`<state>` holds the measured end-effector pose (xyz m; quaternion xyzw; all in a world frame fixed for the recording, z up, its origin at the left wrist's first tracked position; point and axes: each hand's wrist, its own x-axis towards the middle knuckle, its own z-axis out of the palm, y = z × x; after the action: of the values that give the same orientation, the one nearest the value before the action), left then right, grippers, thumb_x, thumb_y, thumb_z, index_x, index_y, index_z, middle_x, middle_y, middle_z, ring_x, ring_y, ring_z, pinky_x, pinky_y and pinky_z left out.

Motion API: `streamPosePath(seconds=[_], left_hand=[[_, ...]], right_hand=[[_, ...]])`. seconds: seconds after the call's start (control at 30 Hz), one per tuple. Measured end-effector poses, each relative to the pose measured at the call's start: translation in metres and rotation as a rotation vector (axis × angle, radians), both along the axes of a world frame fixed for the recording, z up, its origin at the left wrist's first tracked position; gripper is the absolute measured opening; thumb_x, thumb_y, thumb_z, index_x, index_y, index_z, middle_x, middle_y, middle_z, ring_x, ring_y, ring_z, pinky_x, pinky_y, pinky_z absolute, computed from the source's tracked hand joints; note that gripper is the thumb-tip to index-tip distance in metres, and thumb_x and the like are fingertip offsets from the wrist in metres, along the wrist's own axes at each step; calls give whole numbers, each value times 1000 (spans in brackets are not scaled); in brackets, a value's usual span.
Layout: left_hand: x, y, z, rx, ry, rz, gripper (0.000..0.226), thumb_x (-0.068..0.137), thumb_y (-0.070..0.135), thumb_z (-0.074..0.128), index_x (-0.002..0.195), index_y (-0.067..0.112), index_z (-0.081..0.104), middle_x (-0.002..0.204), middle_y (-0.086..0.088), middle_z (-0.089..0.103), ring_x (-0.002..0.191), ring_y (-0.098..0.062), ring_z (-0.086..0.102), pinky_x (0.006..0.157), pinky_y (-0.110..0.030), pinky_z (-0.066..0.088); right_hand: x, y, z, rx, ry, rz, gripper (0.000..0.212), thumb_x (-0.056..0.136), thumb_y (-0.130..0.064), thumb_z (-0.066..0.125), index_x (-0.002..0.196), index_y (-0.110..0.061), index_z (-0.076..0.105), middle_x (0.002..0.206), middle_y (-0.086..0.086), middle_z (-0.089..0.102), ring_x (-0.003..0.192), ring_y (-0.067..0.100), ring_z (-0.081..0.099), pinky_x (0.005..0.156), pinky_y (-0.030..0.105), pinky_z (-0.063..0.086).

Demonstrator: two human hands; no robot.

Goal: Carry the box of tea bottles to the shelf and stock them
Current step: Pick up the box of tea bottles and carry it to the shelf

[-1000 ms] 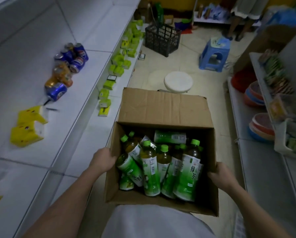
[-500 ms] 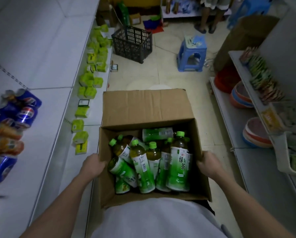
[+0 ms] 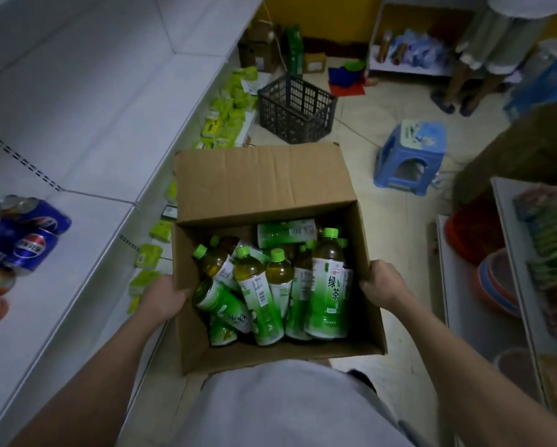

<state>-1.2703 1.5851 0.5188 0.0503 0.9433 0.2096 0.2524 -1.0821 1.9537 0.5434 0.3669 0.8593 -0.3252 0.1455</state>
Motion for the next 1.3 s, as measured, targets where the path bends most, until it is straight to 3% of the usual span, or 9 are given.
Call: streamPosePath(seconds=[0.3,0.43,0.53,0.63,0.73,0.83,1.07,1.13,1.3], left_hand=[[-108,31,-26,38,-91,180,14,86,17,67,82,4,69,72,-13,65,64,-25,62,59,-30,50],[-182,44,-33,96,-161,215,20,88,14,63,71,3,62,63,-9,58,56,-20,55,50,-24,40],[-212,31,-42,70,-211,284,21,85,21,65,69,8,60,66,-9,61,59,-21,58,57,-29,48],[-229,19,-47,65,-230,340,23,85,21,66,65,13,59,65,-5,61,59,-18,58,54,-26,45],[-241,9,-51,52,-245,419,14,84,20,66,78,7,66,76,-12,66,63,-21,60,54,-26,45],[-241,-2,-56,63,-260,537,18,82,22,67,82,4,70,72,-11,66,57,-21,62,50,-24,46],[-241,16,-44,42,-233,699,41,77,51,56,70,11,65,69,-6,60,66,-21,59,53,-25,36],[-245,28,-45,6,-222,774,42,84,48,59,78,7,69,75,-9,66,69,-25,62,57,-26,38],[-251,89,-54,-96,-189,1023,37,92,37,54,96,3,69,102,-18,71,93,-34,67,69,-30,44]], right_hand=[[-159,44,-11,0,-74,146,17,84,-10,55,93,-2,66,85,14,67,79,32,66,68,38,55],[-245,59,-14,69,-103,187,7,82,-10,55,78,-9,60,83,17,67,78,36,66,68,38,55],[-300,56,-11,77,-160,247,15,83,-11,56,68,-14,56,82,17,69,78,35,68,68,39,56],[-345,50,-18,83,-209,309,9,82,-13,56,76,-10,62,79,12,66,77,33,67,62,32,50],[-386,43,-23,68,-212,382,12,82,-12,55,79,-7,66,75,10,63,73,32,65,61,28,44],[-429,36,-29,54,-221,482,12,85,-11,55,77,-10,64,74,10,62,68,28,60,60,26,42],[-540,37,-45,51,-250,765,12,85,-18,56,85,-11,66,80,8,66,72,25,64,62,30,48],[-571,42,-51,60,-236,839,10,81,-25,57,80,-17,63,79,7,67,72,26,65,64,30,50],[-658,60,-85,41,-190,1078,10,85,-9,60,77,-4,61,73,12,61,62,27,56,48,26,38]])
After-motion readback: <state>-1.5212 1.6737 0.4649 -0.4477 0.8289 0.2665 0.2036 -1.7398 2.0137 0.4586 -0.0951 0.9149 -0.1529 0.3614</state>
